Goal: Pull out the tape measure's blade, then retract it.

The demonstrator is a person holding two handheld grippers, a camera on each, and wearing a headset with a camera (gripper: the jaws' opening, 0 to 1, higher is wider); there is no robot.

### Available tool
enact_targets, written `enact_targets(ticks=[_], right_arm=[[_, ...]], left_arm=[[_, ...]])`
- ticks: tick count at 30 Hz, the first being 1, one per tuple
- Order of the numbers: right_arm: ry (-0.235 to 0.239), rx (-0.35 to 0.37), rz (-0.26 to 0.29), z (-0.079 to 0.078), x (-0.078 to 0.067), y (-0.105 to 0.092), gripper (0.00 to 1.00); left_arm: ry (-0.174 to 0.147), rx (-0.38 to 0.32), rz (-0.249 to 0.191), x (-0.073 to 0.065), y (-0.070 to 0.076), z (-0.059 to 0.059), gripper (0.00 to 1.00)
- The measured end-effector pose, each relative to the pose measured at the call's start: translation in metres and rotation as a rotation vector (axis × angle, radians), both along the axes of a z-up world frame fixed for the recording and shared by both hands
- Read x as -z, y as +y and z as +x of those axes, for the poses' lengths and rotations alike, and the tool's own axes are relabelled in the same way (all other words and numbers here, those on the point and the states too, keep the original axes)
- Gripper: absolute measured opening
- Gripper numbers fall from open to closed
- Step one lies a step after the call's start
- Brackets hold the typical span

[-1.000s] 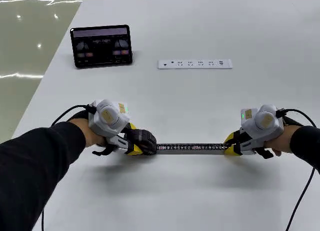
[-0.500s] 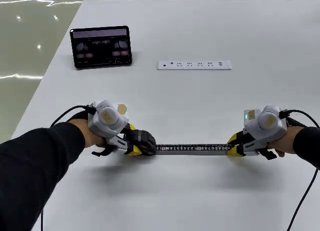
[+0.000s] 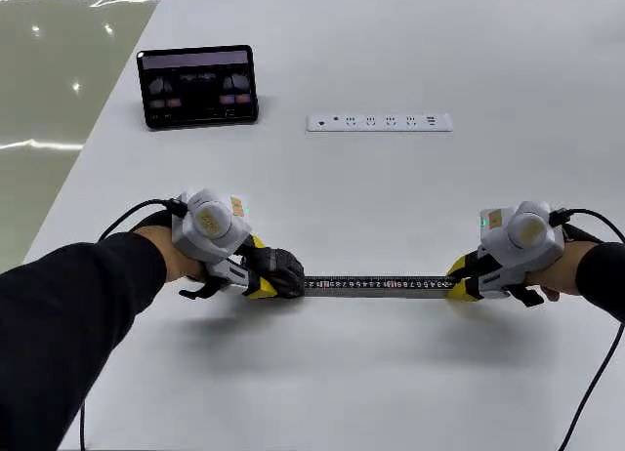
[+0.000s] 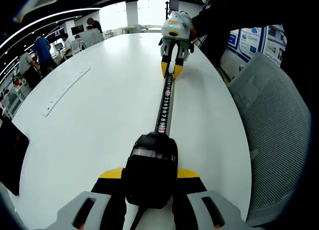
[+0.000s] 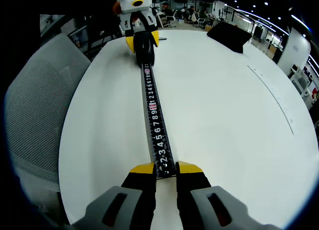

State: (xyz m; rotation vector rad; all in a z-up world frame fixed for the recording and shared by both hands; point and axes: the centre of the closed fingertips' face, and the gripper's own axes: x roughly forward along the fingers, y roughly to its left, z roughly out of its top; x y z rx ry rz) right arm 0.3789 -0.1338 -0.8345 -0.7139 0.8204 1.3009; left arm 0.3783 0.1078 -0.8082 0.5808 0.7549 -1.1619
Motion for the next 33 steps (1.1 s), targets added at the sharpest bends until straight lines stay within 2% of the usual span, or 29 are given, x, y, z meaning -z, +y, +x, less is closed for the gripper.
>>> enact_targets(ticks=[14, 17, 20, 24, 25, 26, 27, 30, 31, 32, 33], right_arm=[[0.011, 0.001, 0.002, -0.001, 0.000, 0.000, 0.11], [0.017, 0.004, -0.003, -0.001, 0.000, 0.001, 0.12], [-0.002, -0.008, -0.024, -0.001, 0.000, 0.002, 0.12], [-0.028, 0.007, -0.041, 0.000, -0.001, 0.002, 0.15], [-0.033, 0.010, -0.039, 0.000, -0.001, 0.002, 0.16], [-0.039, 0.018, -0.031, 0.000, -0.003, 0.004, 0.19], [-0.046, 0.038, -0.018, 0.001, -0.006, 0.006, 0.22], [-0.078, 0.091, 0.019, 0.005, -0.016, 0.008, 0.31], [-0.087, 0.108, 0.030, 0.005, -0.019, 0.008, 0.34], [-0.096, 0.145, 0.049, 0.006, -0.023, 0.006, 0.38], [-0.094, 0.170, 0.065, 0.006, -0.026, 0.005, 0.41]], left_arm=[[0.001, -0.004, 0.002, -0.001, 0.000, 0.000, 0.32], [0.014, -0.025, -0.001, -0.001, -0.002, 0.002, 0.33], [-0.003, -0.013, 0.000, 0.000, -0.004, 0.001, 0.34], [-0.003, -0.060, -0.030, -0.008, 0.001, 0.003, 0.36], [-0.028, -0.081, -0.041, -0.011, 0.002, 0.008, 0.39], [-0.044, -0.114, -0.053, -0.015, 0.004, 0.013, 0.47], [-0.034, -0.181, -0.069, -0.019, 0.010, 0.017, 0.54], [-0.019, -0.279, -0.119, -0.028, 0.024, 0.020, 0.70], [-0.021, -0.296, -0.133, -0.030, 0.028, 0.019, 0.73], [-0.046, -0.315, -0.139, -0.031, 0.037, 0.019, 0.77], [-0.058, -0.345, -0.134, -0.030, 0.045, 0.018, 0.81]])
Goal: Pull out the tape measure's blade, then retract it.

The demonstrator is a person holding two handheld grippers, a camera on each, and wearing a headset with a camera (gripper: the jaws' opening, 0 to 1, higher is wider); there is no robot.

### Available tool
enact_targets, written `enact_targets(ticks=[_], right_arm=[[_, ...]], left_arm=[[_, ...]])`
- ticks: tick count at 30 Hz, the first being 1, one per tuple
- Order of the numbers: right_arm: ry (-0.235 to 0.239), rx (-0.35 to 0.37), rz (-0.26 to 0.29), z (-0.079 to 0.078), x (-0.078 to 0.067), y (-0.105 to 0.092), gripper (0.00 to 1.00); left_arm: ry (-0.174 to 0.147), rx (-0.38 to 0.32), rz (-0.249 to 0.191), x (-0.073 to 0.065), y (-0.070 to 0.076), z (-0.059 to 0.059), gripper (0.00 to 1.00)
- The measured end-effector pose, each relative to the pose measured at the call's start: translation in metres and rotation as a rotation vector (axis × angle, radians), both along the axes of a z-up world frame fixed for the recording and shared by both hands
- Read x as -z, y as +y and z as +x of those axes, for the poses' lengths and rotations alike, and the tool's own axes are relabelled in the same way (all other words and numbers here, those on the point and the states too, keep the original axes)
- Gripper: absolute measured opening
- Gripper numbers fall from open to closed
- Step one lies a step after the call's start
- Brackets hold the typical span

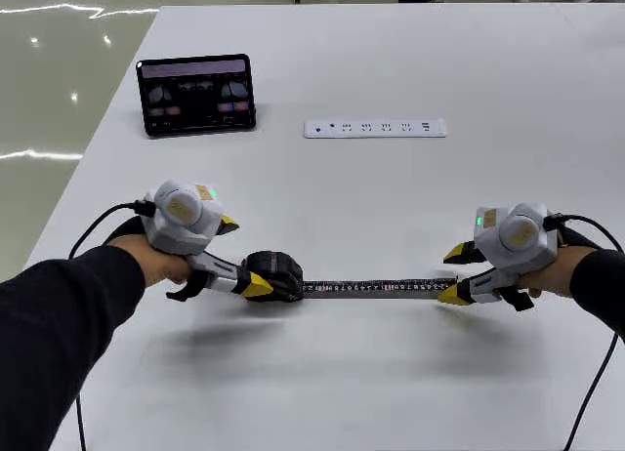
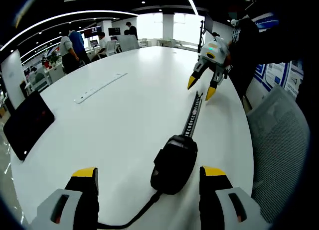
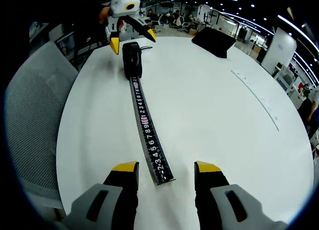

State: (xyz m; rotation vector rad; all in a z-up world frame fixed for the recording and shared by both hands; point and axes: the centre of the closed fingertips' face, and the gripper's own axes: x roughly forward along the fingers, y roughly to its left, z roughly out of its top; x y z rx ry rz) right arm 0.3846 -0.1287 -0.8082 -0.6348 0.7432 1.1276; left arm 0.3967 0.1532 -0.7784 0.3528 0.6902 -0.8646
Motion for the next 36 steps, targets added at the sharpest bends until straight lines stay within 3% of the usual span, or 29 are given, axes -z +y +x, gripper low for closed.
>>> enact_targets(ticks=[3, 6, 8, 10, 12, 13, 14, 15, 16, 17, 19, 21, 23, 24, 27, 31, 36], right_arm=[[-0.046, 0.055, 0.039, -0.001, -0.011, -0.009, 0.47], [-0.068, 0.162, 0.099, -0.005, -0.023, -0.025, 0.52], [-0.096, 0.219, 0.135, -0.009, -0.031, -0.037, 0.58], [-0.130, 0.292, 0.160, -0.015, -0.040, -0.052, 0.63], [-0.192, 0.342, 0.171, -0.022, -0.048, -0.068, 0.65], [-0.207, 0.348, 0.173, -0.027, -0.050, -0.072, 0.67], [-0.218, 0.356, 0.169, -0.035, -0.051, -0.079, 0.69], [-0.221, 0.371, 0.167, -0.040, -0.052, -0.084, 0.72], [-0.222, 0.385, 0.170, -0.044, -0.053, -0.089, 0.74], [-0.214, 0.393, 0.176, -0.052, -0.055, -0.094, 0.75], [-0.210, 0.412, 0.175, -0.064, -0.057, -0.104, 0.79], [-0.197, 0.443, 0.202, -0.076, -0.062, -0.111, 0.83], [-0.195, 0.456, 0.213, -0.084, -0.066, -0.117, 0.86], [-0.197, 0.458, 0.216, -0.090, -0.067, -0.122, 0.88], [-0.193, 0.476, 0.211, -0.102, -0.067, -0.132, 0.89], [-0.188, 0.539, 0.226, -0.112, -0.067, -0.149, 0.99], [-0.176, 0.547, 0.207, -0.125, -0.058, -0.158, 1.00]], left_arm=[[0.004, -0.073, -0.032, -0.002, 0.019, -0.007, 0.93], [-0.015, -0.192, -0.079, -0.013, 0.042, -0.014, 1.00], [-0.076, -0.241, -0.147, -0.030, 0.054, -0.021, 1.00], [-0.133, -0.284, -0.127, -0.038, 0.075, -0.032, 1.00], [-0.197, -0.351, -0.065, -0.044, 0.103, -0.041, 1.00], [-0.200, -0.356, -0.069, -0.047, 0.108, -0.047, 1.00], [-0.235, -0.350, -0.124, -0.059, 0.110, -0.054, 1.00], [-0.251, -0.369, -0.131, -0.064, 0.116, -0.058, 1.00], [-0.219, -0.372, -0.139, -0.063, 0.119, -0.066, 1.00], [-0.211, -0.368, -0.144, -0.066, 0.123, -0.074, 1.00], [-0.229, -0.365, -0.146, -0.069, 0.129, -0.084, 1.00], [-0.203, -0.367, -0.147, -0.065, 0.132, -0.094, 1.00], [-0.204, -0.356, -0.148, -0.061, 0.132, -0.100, 1.00], [-0.188, -0.361, -0.148, -0.056, 0.132, -0.106, 1.00], [-0.177, -0.378, -0.147, -0.047, 0.133, -0.114, 1.00], [-0.173, -0.374, -0.158, -0.040, 0.129, -0.127, 1.00], [-0.167, -0.388, -0.174, -0.045, 0.130, -0.130, 1.00]])
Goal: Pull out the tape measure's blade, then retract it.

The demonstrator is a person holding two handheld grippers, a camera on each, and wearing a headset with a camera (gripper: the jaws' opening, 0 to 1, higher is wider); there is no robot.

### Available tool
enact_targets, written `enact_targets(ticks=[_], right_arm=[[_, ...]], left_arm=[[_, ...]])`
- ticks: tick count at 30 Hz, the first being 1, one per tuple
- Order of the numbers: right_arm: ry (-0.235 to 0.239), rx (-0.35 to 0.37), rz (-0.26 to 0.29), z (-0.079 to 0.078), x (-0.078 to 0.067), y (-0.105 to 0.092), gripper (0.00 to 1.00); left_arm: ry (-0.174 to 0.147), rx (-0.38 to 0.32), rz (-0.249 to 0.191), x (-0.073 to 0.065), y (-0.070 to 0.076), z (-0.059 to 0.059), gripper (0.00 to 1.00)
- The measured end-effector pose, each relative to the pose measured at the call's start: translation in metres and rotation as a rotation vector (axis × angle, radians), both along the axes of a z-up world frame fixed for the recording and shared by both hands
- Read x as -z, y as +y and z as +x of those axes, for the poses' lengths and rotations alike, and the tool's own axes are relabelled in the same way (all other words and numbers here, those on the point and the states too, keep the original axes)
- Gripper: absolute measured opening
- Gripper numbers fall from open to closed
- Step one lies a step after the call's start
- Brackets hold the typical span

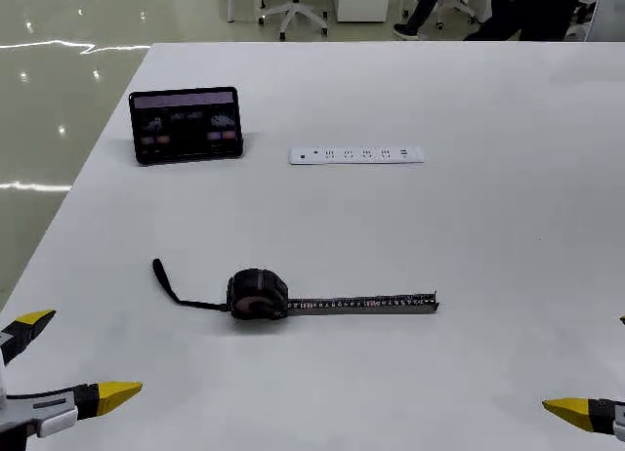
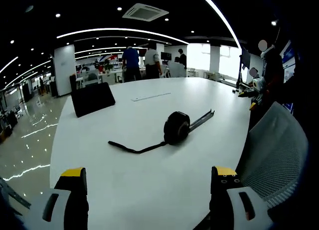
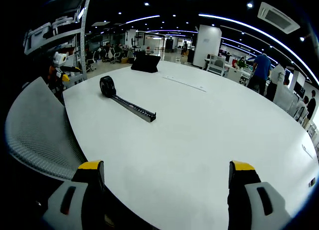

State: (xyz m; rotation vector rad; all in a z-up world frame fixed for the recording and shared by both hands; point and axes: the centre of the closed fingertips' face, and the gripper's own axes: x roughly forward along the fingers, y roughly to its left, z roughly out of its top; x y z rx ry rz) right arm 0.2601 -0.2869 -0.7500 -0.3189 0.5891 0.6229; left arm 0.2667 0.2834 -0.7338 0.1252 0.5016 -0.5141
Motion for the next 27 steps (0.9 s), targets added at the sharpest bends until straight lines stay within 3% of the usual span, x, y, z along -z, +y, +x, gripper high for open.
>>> enact_targets(ticks=[3, 12, 16, 27], right_arm=[[-0.003, 0.000, -0.005, -0.003, 0.000, -0.002, 1.00], [0.003, -0.038, -0.020, 0.000, -0.001, 0.000, 1.00], [-0.011, -0.046, -0.023, 0.004, -0.006, 0.001, 1.00], [-0.020, -0.053, -0.021, 0.007, -0.009, 0.002, 1.00]], left_arm=[[-0.018, 0.008, 0.006, -0.008, -0.001, 0.003, 1.00], [-0.050, -0.014, 0.001, -0.012, -0.001, 0.003, 1.00], [-0.032, -0.023, 0.004, -0.008, 0.001, 0.001, 1.00], [-0.022, -0.039, -0.009, -0.010, 0.000, 0.001, 1.00]])
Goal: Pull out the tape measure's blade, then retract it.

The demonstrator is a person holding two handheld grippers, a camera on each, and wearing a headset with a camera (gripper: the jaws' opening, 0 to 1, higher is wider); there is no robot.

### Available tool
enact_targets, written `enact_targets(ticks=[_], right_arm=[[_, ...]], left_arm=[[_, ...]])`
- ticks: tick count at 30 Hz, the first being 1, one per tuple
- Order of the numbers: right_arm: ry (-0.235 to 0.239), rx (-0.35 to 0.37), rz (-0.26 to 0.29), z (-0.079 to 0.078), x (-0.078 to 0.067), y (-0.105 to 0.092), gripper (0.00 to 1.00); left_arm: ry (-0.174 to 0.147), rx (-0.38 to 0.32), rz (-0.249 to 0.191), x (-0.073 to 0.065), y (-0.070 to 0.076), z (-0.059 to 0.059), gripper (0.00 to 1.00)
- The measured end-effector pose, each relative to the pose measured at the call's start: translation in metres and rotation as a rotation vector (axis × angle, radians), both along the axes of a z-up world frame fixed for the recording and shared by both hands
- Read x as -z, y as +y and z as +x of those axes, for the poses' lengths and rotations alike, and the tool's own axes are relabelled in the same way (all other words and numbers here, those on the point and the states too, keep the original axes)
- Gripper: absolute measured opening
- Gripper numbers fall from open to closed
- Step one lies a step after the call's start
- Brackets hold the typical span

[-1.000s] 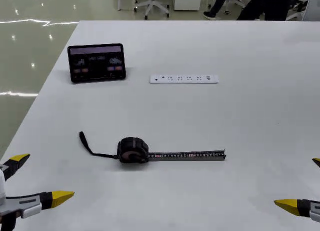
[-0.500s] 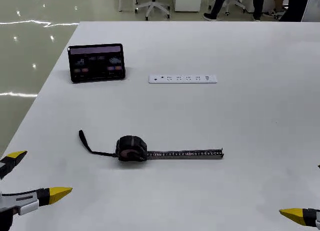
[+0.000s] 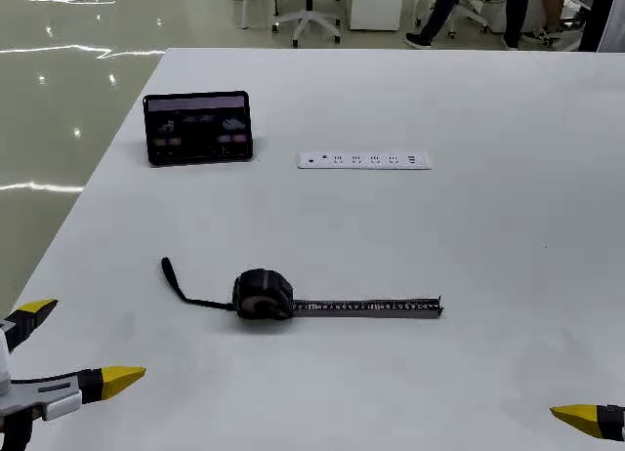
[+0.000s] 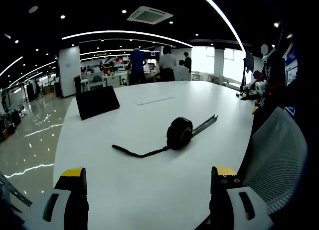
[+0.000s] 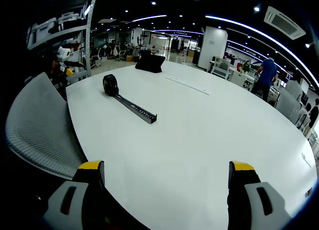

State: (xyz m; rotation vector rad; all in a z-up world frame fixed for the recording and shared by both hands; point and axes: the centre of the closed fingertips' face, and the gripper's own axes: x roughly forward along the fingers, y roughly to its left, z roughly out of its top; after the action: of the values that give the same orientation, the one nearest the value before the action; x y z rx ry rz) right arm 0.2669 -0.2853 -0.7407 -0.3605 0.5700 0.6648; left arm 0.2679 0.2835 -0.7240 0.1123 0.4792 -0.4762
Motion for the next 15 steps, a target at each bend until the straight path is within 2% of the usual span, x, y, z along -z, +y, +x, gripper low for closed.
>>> enact_targets(ticks=[9, 15], right_arm=[[0.036, -0.007, -0.013, -0.007, 0.006, -0.003, 1.00], [0.042, -0.011, -0.029, -0.008, 0.007, -0.007, 1.00]], left_arm=[[0.034, 0.039, -0.018, 0.008, -0.013, -0.005, 1.00], [0.039, 0.051, -0.019, 0.011, -0.014, -0.003, 1.00]])
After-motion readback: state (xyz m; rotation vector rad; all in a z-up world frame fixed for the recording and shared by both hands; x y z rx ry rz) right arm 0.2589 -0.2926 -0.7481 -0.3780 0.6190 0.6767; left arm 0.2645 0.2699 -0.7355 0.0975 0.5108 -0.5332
